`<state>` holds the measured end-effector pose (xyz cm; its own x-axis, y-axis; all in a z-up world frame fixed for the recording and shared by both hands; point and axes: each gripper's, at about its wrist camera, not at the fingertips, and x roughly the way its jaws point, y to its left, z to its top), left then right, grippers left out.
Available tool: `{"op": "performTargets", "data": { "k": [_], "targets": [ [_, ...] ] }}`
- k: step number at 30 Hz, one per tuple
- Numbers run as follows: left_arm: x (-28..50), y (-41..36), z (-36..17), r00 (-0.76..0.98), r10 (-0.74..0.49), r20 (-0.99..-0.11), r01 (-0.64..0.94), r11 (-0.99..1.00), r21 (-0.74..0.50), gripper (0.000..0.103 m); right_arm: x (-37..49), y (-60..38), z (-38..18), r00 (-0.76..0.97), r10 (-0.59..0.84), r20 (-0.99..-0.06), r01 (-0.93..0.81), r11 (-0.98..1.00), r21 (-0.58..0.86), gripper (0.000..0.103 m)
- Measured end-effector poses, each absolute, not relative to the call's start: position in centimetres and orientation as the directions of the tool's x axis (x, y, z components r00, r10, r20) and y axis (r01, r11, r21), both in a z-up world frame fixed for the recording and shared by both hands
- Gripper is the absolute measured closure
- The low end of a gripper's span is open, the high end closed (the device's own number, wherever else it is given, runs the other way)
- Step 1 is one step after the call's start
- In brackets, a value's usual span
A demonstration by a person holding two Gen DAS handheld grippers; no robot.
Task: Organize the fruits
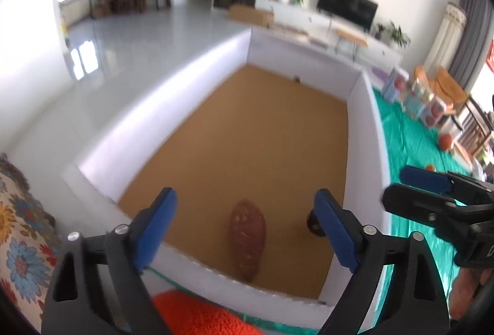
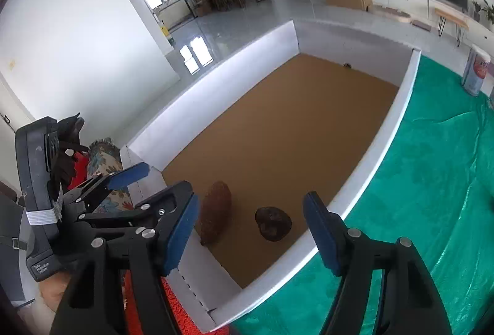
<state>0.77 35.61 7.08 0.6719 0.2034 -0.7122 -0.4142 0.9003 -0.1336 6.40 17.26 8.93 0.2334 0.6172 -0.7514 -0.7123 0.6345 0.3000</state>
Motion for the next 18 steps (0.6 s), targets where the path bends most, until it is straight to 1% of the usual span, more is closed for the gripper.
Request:
{"op": "performTargets", "data": {
  "k": [2,5,6,9,12,15,18],
  "targets": [
    [0.4,34.7,8.4,0.712,0.204,-0.672,-0.400,0.904,-0.149,0.010,6.1,15.1,10.4,0.293,0.625,-0.724,-0.715,0.646,0.268,0.031],
    [0.0,32.2,10.2,0.775,0.180,-0.606,-0.351,0.920,-0.175,0.008,5.5,10.4,12.7,0.415,0.612,-0.673,-0.698,0.689,0.195,0.023],
    [0.0,30.8,10.6,0.796,0.162,-0.584,-0.321,0.930,-0.180,0.007,5.5,9.1,13.4,0.458,0.601,-0.655,-0.688,0.706,0.168,0.020],
    [0.4,26.5,11.2,0.833,0.079,-0.548,-0.216,0.958,-0.190,0.005,3.9,3.1,14.0,0.582,0.540,-0.608,-0.632,0.771,0.079,0.016],
    [1.4,21.3,10.4,0.829,-0.043,-0.558,-0.080,0.978,-0.195,0.004,2.3,-3.6,12.2,0.670,0.443,-0.596,-0.537,0.844,0.024,0.015],
    [2.7,15.4,7.8,0.776,-0.164,-0.609,0.041,0.977,-0.210,0.004,0.3,-11.0,9.1,0.734,0.310,-0.604,-0.398,0.917,-0.012,0.015],
    [2.7,9.9,4.2,0.728,-0.247,-0.640,0.114,0.964,-0.242,0.004,-1.8,-17.0,5.7,0.774,0.157,-0.613,-0.238,0.970,-0.052,0.015]
  ]
}}
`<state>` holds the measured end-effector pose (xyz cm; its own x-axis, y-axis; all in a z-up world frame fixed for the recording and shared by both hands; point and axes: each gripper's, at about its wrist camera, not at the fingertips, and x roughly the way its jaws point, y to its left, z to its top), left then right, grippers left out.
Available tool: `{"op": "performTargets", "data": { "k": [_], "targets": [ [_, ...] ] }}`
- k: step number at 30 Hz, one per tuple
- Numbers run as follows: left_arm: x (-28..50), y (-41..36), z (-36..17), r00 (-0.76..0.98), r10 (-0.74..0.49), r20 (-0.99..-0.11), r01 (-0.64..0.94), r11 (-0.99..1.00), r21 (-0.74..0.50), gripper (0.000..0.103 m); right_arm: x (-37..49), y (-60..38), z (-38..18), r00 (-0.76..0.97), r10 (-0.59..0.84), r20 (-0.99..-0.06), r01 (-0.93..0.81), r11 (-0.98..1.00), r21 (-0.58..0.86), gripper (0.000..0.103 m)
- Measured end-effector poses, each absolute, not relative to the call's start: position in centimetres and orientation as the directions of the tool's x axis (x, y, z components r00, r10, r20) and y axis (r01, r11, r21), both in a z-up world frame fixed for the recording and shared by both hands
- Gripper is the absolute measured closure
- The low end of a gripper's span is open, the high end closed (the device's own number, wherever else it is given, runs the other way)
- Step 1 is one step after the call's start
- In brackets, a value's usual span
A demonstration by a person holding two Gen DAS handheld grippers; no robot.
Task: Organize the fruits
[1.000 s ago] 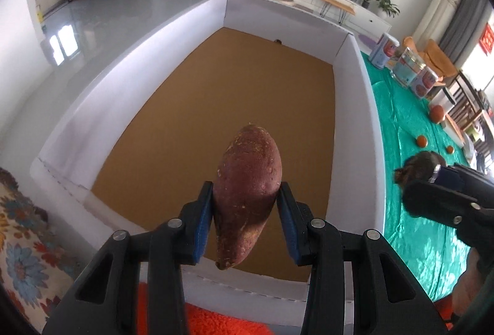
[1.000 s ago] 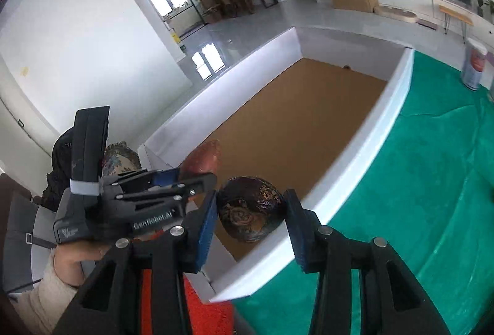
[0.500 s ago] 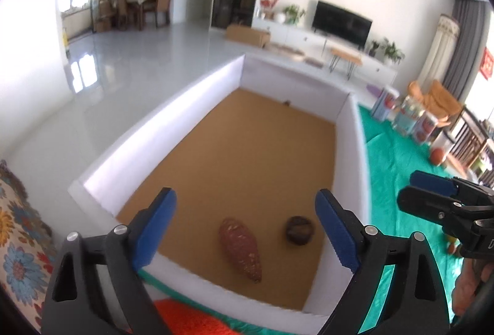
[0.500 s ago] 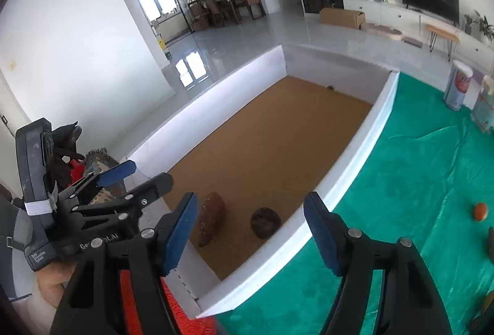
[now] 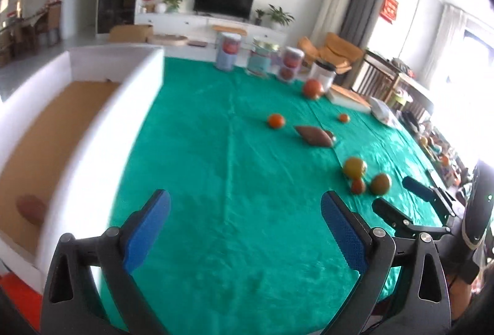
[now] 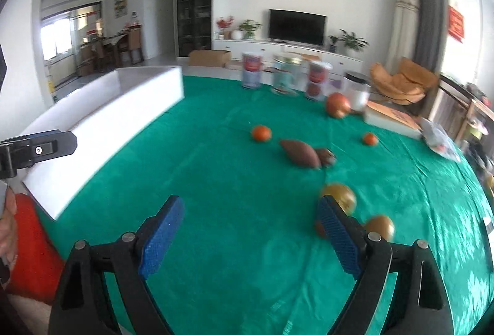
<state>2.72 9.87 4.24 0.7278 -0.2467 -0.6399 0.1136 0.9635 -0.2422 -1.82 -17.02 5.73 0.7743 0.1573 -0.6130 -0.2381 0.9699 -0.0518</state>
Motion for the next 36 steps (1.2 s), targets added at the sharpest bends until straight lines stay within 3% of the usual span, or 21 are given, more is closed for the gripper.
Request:
{"op": "performTargets", "data": {
  "k": [6,9,16,26,36],
  "targets": [
    [1.8,2.2,-1.6,0.653,-0.233,-0.720,0.191,0.971,-0.141,0.005,-7.3,-25.7,0.7,0.759,-0.010,-0.651,0.066,0.996,0.061,0.015],
    [1.0,1.8,-2.8,0.661,-0.208,-0.721,0.188,0.976,-0.110,0.005,-7.0,-26.1,0.3,0.729,-0.006,-0.684,0.077,0.994,0.073,0.015],
    [1.3,3.1,-4.3,0.669,-0.176,-0.722,0.167,0.982,-0.085,0.005,-5.1,-23.4,-0.9,0.768,-0.007,-0.641,0.030,0.999,0.026,0.015],
    [2.1,3.3,-5.8,0.631,-0.186,-0.754,0.173,0.980,-0.097,0.005,-4.1,-21.4,-3.0,0.737,0.000,-0.676,-0.009,1.000,-0.010,0.015],
    [2.1,2.1,-6.3,0.621,-0.125,-0.774,0.192,0.981,-0.004,0.002,-3.2,-21.5,-4.7,0.700,0.004,-0.714,0.007,1.000,0.012,0.015]
  ]
}}
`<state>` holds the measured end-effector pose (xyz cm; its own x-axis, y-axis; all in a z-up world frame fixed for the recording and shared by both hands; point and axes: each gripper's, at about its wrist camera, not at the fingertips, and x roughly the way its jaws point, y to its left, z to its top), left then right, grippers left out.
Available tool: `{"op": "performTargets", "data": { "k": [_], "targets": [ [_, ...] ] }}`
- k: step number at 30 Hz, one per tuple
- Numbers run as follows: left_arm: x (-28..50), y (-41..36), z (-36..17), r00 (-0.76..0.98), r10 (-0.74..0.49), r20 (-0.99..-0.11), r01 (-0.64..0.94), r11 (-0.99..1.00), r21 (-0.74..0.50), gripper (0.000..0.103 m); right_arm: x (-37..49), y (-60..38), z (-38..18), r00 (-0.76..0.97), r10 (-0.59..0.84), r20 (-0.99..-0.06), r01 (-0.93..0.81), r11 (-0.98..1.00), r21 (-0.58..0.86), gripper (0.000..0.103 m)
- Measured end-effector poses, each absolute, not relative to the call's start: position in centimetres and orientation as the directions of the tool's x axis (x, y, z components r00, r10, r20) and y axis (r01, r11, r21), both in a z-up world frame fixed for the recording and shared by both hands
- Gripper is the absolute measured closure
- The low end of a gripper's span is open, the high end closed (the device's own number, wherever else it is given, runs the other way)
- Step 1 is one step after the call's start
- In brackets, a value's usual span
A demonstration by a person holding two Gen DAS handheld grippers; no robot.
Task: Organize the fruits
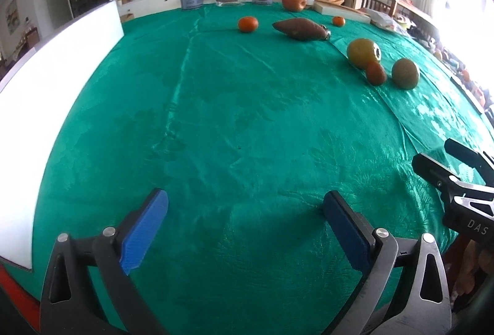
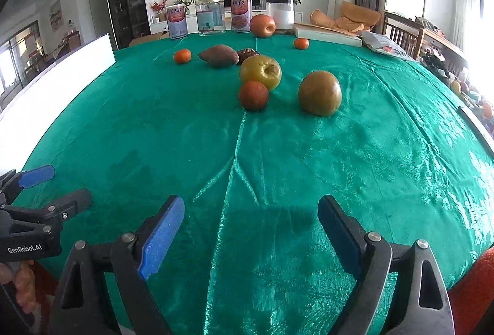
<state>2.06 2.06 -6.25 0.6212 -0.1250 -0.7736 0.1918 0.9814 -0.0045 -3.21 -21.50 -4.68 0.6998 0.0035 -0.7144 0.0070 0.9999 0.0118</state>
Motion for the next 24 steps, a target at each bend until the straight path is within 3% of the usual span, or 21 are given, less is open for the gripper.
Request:
{"op": "performTargets", "data": {
  "k": [10,24],
  "targets": [
    [2.08,2.14,-6.31,0.621,-0.125,-0.774,0.199,0.980,0.002,0.001,-3.18,-21.60,-4.98,0.687,0.001,-0.727,0.014,1.000,0.014,0.014],
    [2.06,2.16,-6.35,0.624,-0.125,-0.772,0.200,0.980,0.003,0.001,-3.34,-21.31,-5.08,0.682,-0.007,-0.731,0.006,1.000,-0.004,0.005]
  ]
}}
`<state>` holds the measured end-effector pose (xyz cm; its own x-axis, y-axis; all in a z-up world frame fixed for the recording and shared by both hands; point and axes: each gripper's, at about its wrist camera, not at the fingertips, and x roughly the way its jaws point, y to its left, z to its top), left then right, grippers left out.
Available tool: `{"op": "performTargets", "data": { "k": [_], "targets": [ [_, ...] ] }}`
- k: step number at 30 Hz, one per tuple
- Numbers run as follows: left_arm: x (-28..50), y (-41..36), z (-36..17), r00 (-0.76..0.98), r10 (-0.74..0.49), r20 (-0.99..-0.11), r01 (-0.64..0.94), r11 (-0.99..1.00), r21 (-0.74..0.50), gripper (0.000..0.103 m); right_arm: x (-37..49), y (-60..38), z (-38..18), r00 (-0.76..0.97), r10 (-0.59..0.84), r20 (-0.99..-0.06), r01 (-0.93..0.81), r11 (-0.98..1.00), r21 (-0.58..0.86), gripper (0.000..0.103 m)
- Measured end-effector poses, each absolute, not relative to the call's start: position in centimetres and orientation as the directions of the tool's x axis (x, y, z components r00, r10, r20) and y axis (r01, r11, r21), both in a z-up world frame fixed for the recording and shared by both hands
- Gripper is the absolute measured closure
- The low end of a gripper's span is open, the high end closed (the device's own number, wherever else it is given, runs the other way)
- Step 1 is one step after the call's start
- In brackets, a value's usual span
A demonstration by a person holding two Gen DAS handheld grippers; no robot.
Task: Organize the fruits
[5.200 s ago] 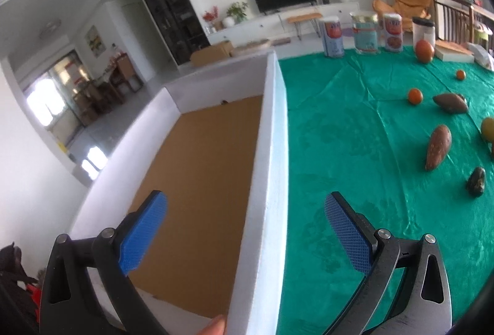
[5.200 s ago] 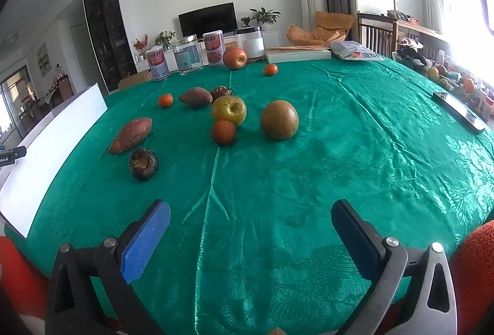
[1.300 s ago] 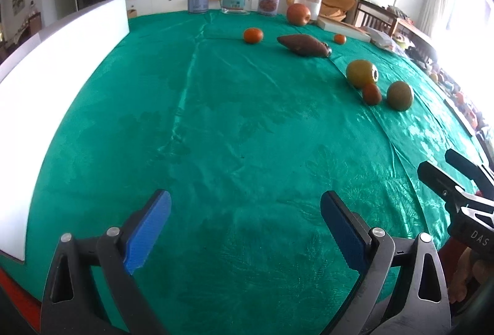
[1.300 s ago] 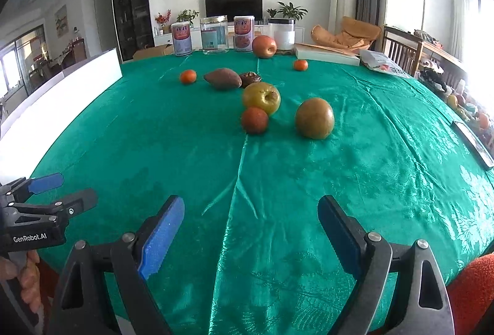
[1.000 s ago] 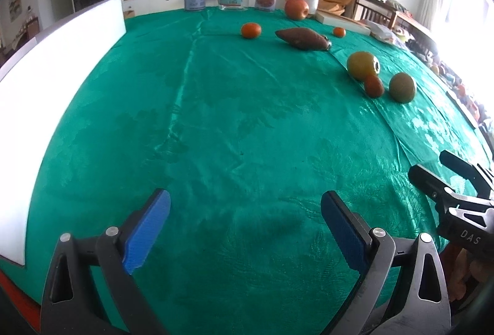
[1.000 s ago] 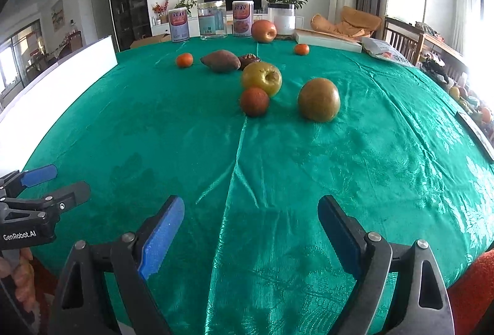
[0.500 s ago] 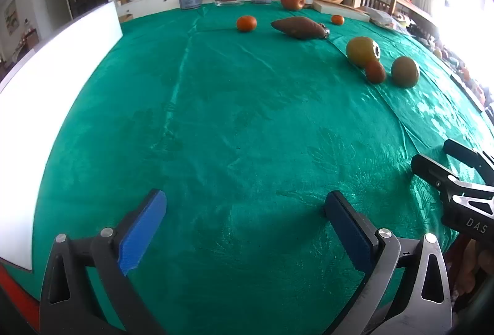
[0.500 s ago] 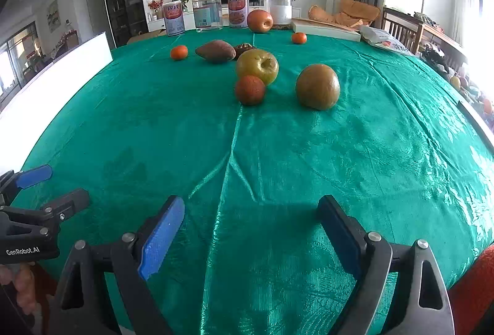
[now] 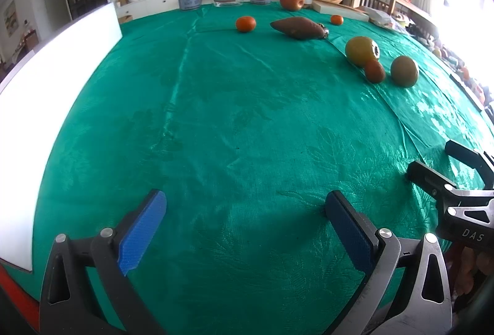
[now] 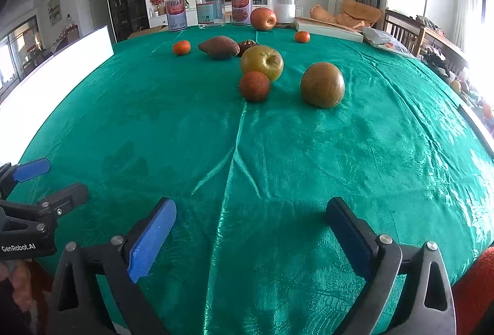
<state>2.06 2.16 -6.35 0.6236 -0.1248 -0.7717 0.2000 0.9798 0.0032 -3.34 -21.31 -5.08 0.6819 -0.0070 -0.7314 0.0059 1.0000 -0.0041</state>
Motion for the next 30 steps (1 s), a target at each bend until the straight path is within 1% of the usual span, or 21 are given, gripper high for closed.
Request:
{"op": "performTargets", "data": {
  "k": [13,30],
  "targets": [
    [2.06,2.13,-6.36,0.622,-0.126,-0.773,0.202,0.979,0.004,0.000,-3.39,-21.24,-5.13,0.681,-0.008,-0.732,0.005,1.000,-0.006,0.000],
    [1.81,2.19,-6.36,0.630,-0.130,-0.765,0.208,0.978,0.005,0.001,-3.59,-21.16,-5.22,0.680,-0.006,-0.733,0.002,1.000,-0.006,0.000]
  ]
}}
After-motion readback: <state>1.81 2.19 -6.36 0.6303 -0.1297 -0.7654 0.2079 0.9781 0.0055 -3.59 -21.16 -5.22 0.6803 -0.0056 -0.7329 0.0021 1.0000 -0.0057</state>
